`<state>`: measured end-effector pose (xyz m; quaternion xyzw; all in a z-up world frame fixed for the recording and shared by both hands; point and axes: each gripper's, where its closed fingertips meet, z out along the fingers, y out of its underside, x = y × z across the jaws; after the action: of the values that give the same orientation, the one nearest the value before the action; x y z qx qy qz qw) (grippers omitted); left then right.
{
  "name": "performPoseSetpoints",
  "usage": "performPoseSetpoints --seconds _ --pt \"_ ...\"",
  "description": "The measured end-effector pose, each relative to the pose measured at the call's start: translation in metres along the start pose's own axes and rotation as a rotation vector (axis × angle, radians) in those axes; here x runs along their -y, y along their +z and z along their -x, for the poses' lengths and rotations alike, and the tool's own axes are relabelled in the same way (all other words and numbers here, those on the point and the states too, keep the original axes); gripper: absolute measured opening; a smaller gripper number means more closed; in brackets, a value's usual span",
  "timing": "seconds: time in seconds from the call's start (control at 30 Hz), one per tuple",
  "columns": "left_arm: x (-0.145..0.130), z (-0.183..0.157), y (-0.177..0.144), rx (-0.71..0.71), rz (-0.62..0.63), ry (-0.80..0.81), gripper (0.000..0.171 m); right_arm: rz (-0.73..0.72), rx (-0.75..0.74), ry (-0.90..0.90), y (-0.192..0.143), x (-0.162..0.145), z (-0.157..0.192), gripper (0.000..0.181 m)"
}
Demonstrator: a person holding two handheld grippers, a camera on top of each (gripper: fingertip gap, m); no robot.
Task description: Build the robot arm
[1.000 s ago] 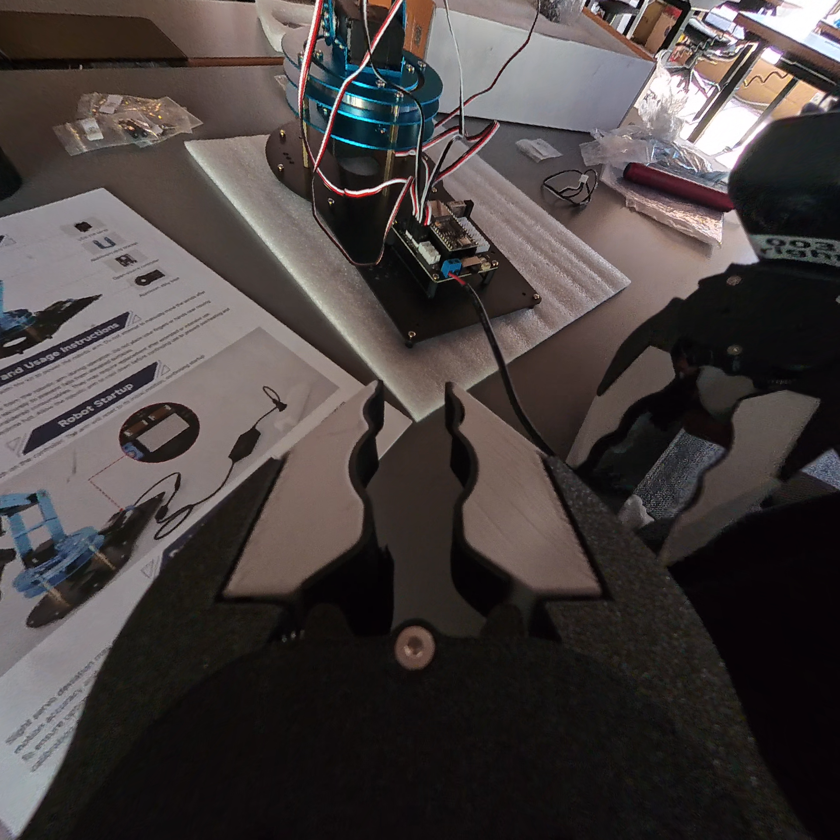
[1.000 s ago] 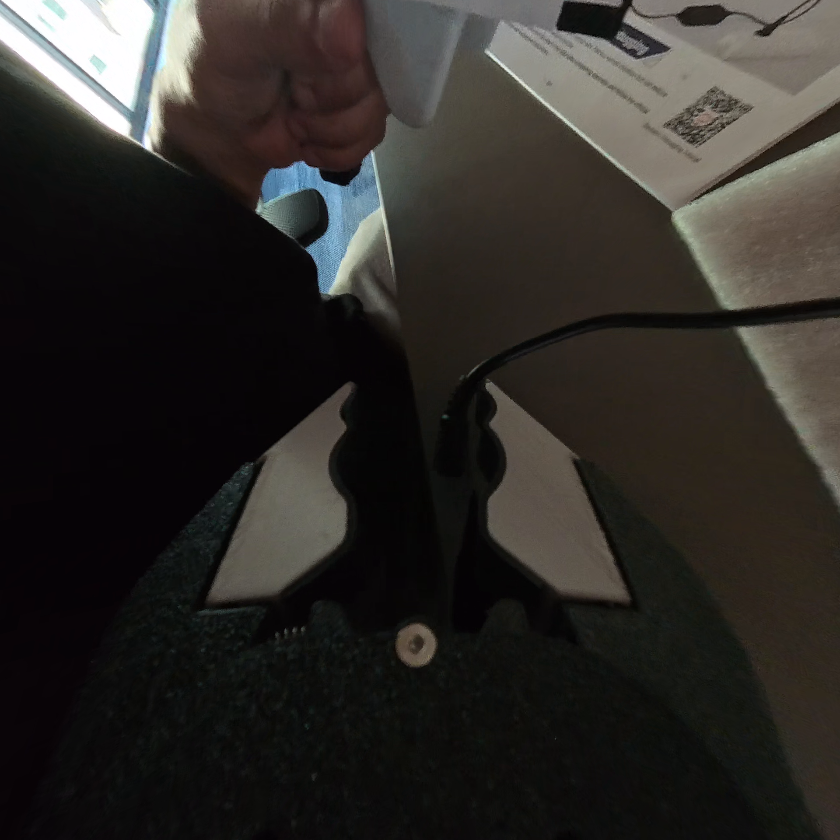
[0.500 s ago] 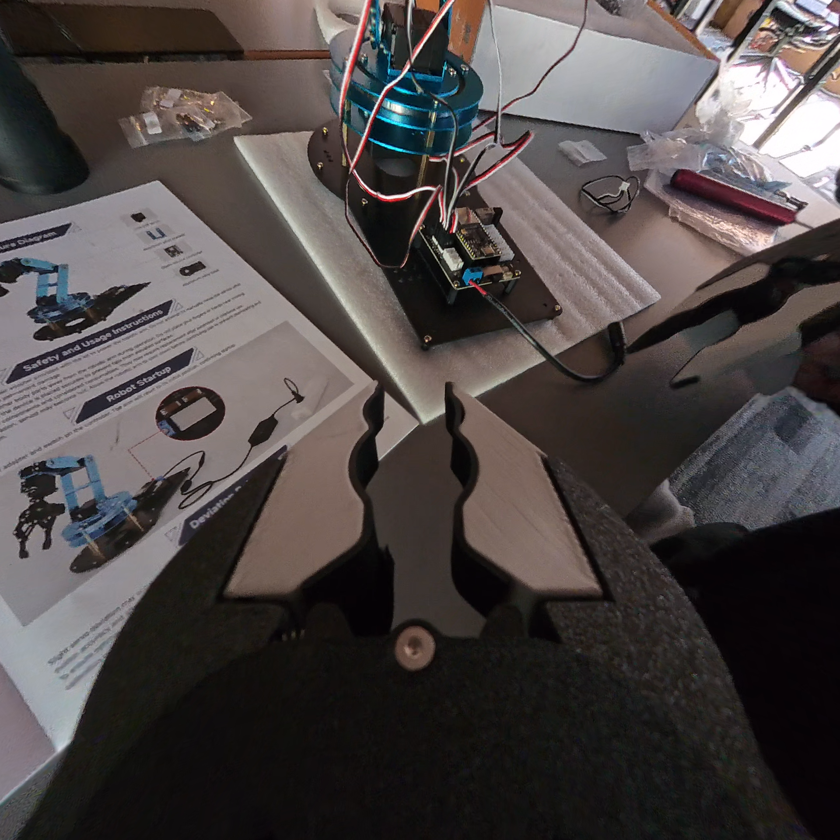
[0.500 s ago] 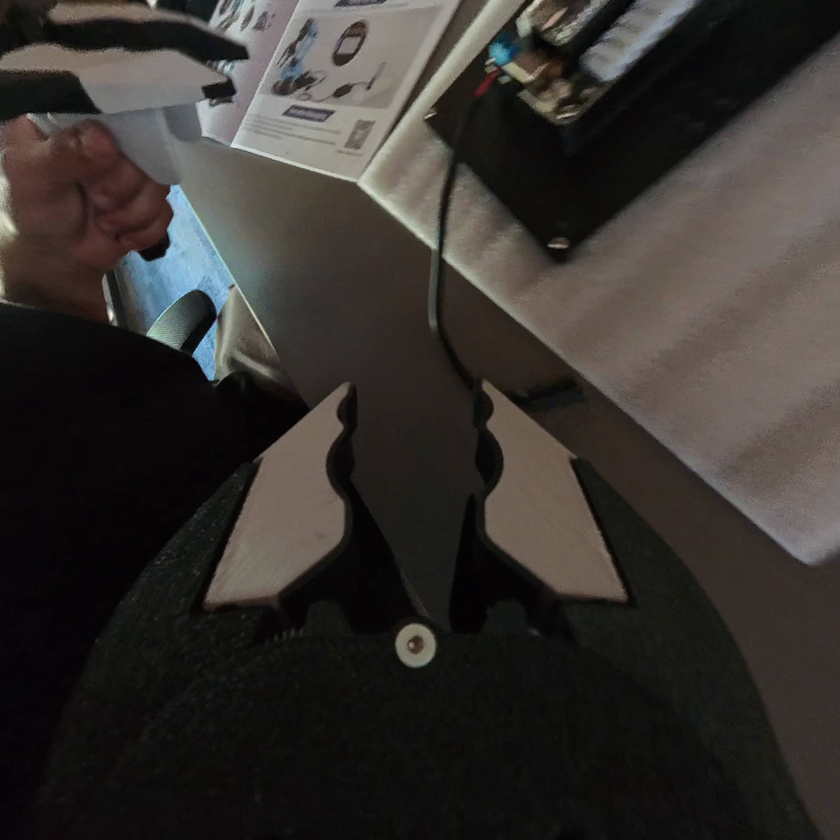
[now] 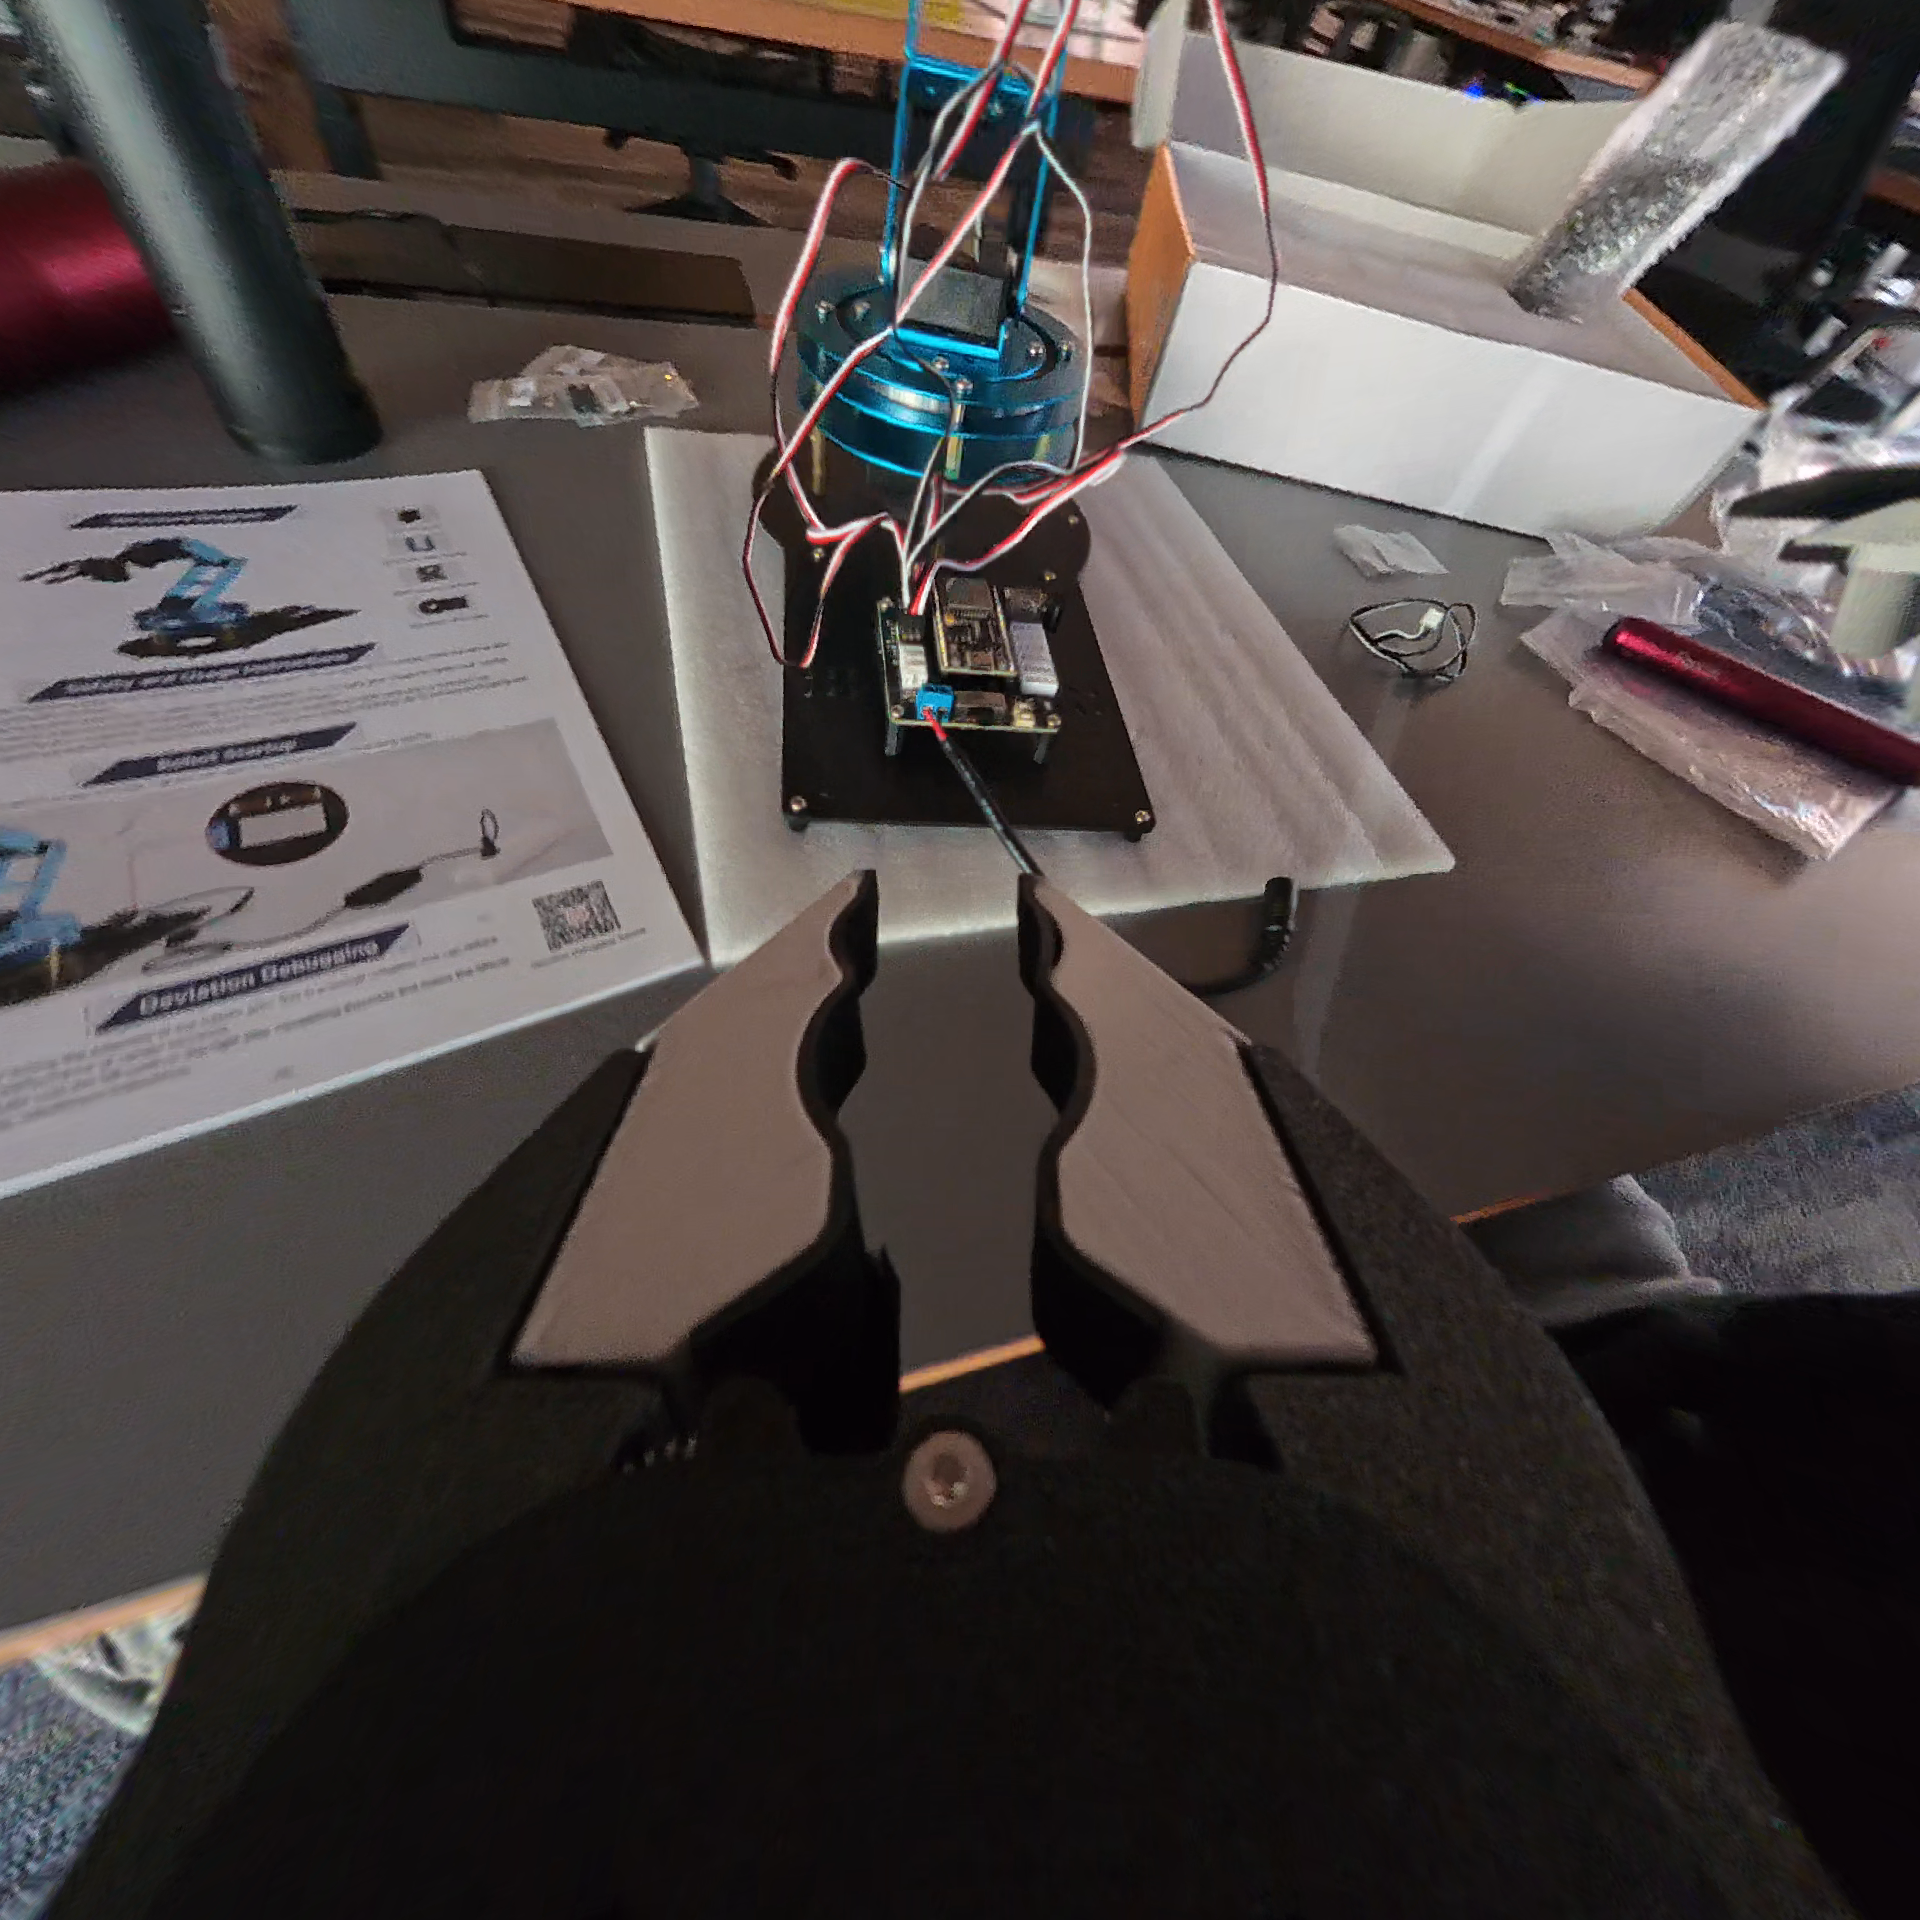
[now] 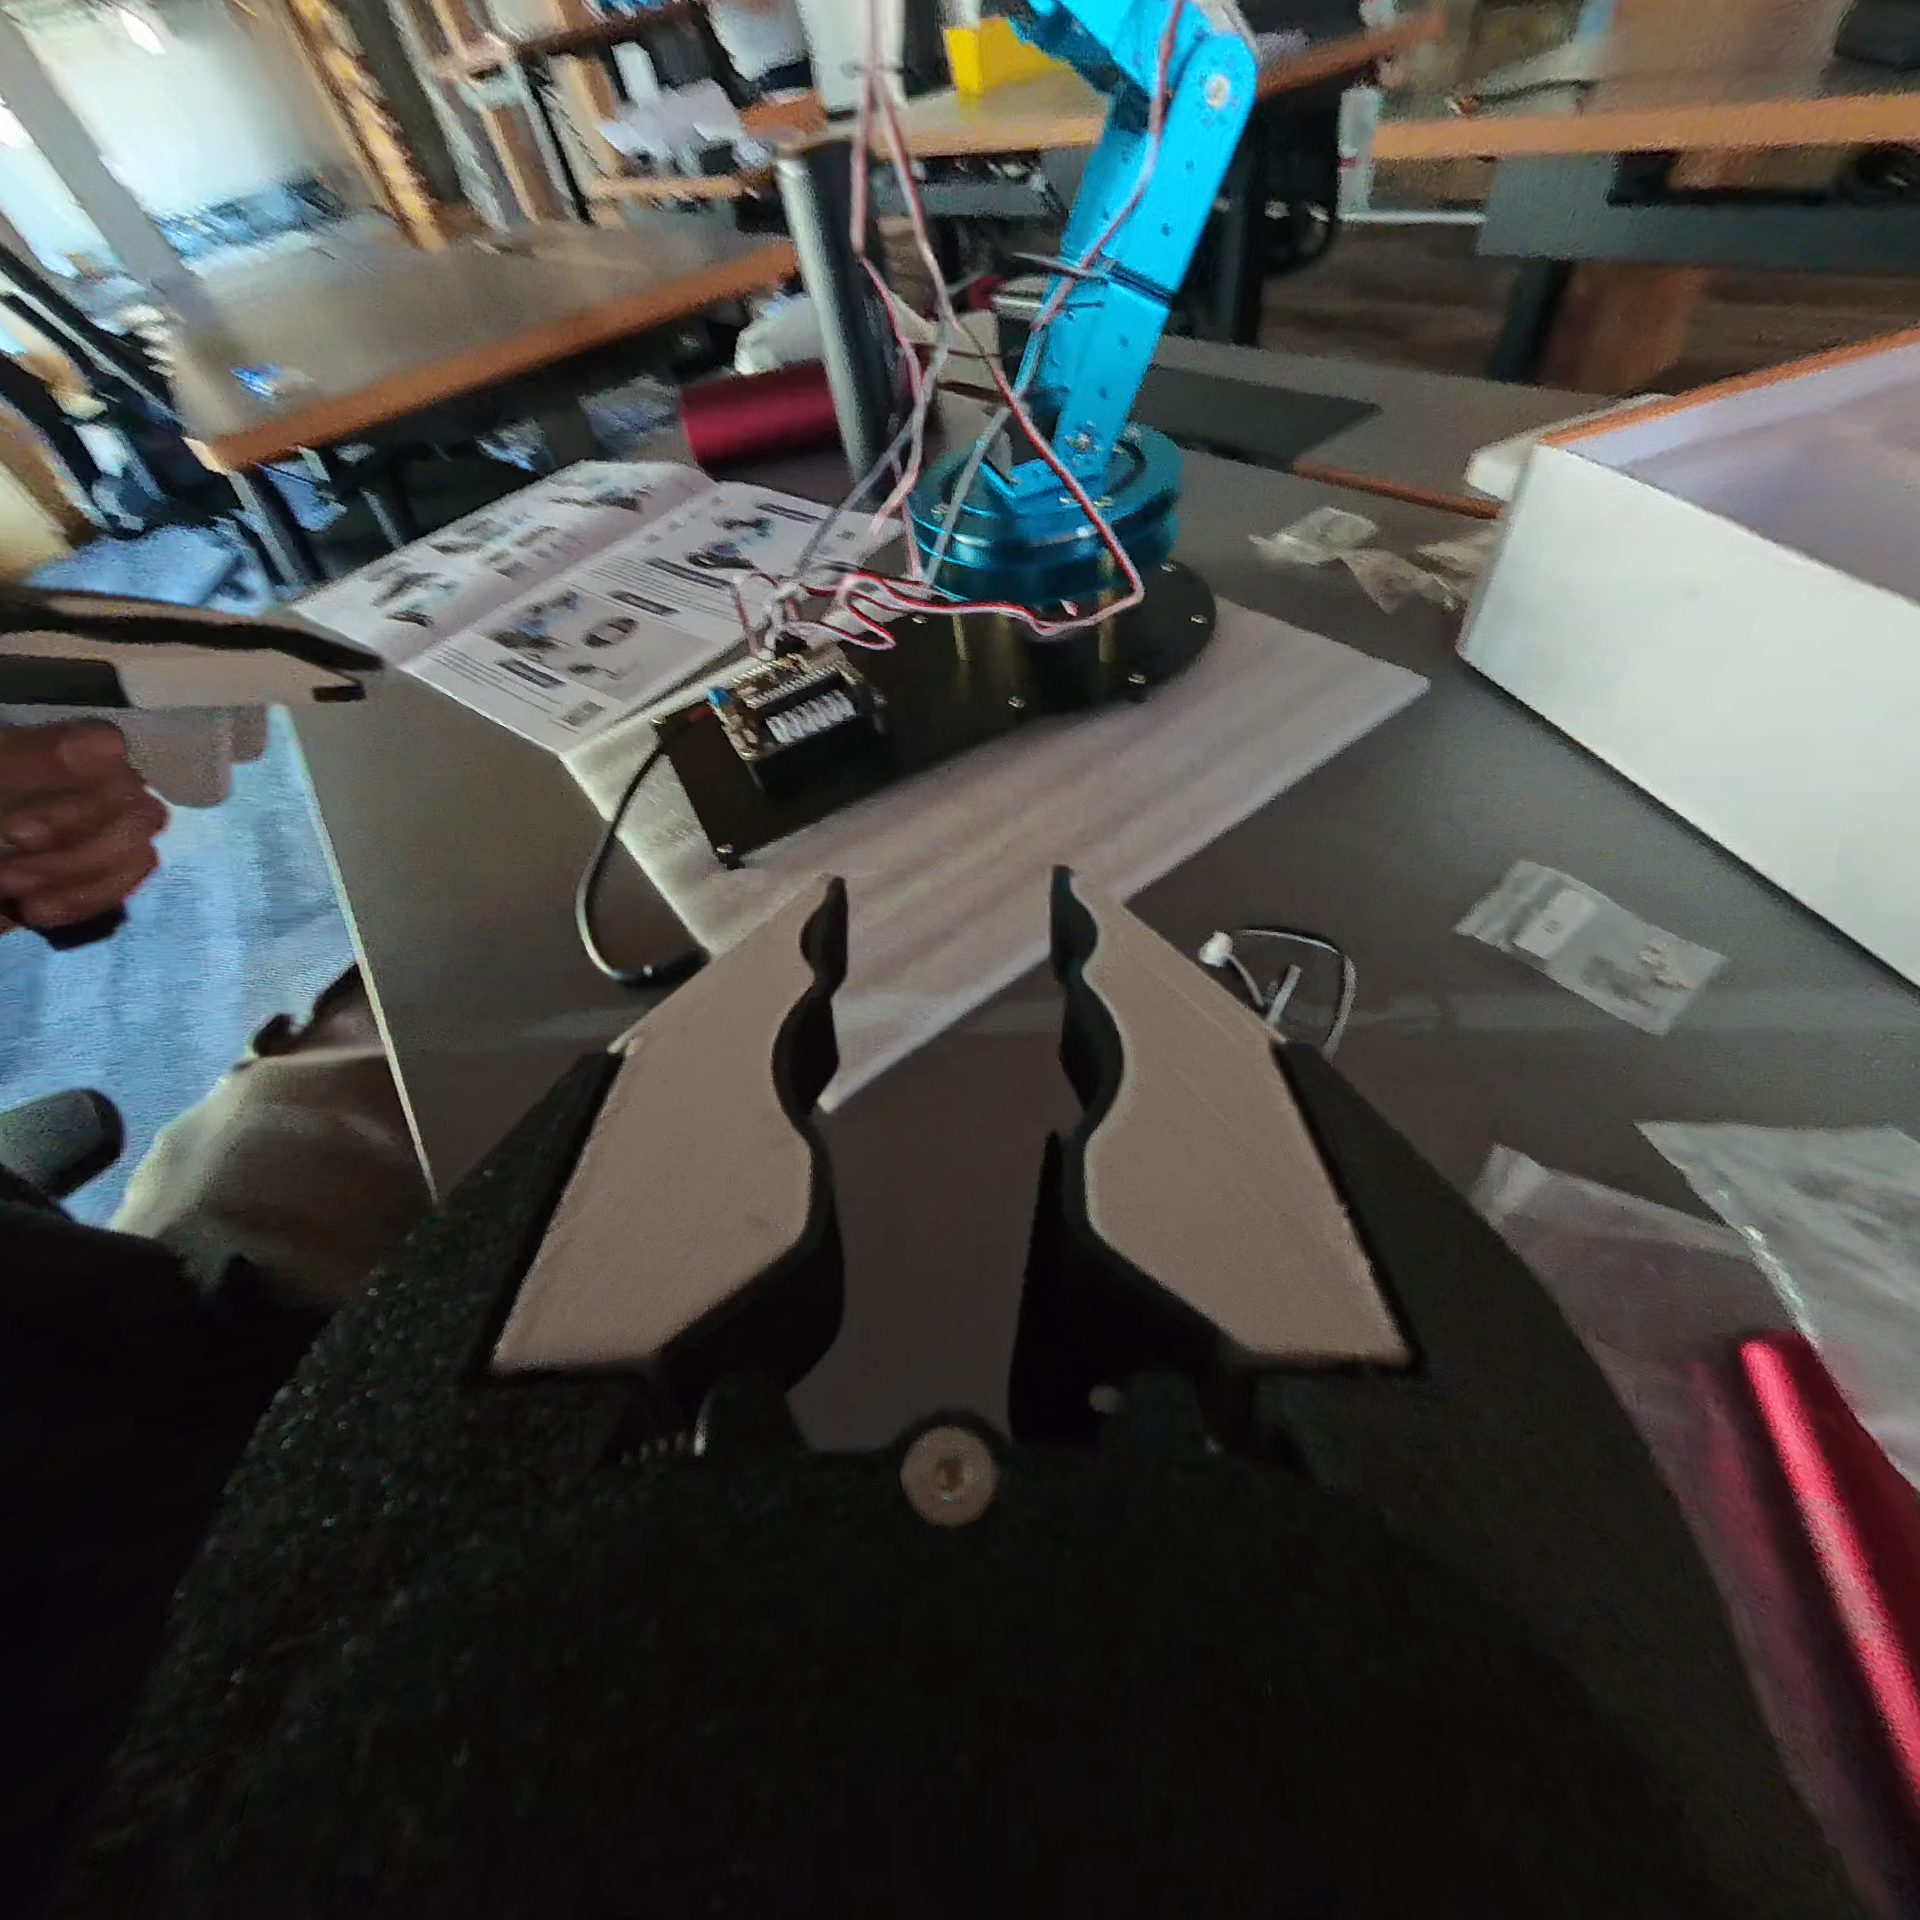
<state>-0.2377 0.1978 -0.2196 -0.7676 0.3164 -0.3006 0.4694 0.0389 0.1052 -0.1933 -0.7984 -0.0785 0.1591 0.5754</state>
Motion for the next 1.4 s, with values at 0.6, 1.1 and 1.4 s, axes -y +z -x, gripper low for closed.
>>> performPoseSetpoints --seconds 0.6,1.1,1.4 --pt "0.192 0.392 0.156 0.194 0.379 0.179 0.069 -0.089 0.197 0.044 0.069 -0.002 0.012 0.03" --pt "0.211 0.508 0.228 0.102 0.549 0.383 0.0 -0.005 -0.022 -0.118 0.098 0.024 0.024 0.022" --pt "0.298 0.387 0.037 -0.04 0.021 0.33 0.0 -0.107 0.176 -0.184 0.091 0.074 0.085 0.025"
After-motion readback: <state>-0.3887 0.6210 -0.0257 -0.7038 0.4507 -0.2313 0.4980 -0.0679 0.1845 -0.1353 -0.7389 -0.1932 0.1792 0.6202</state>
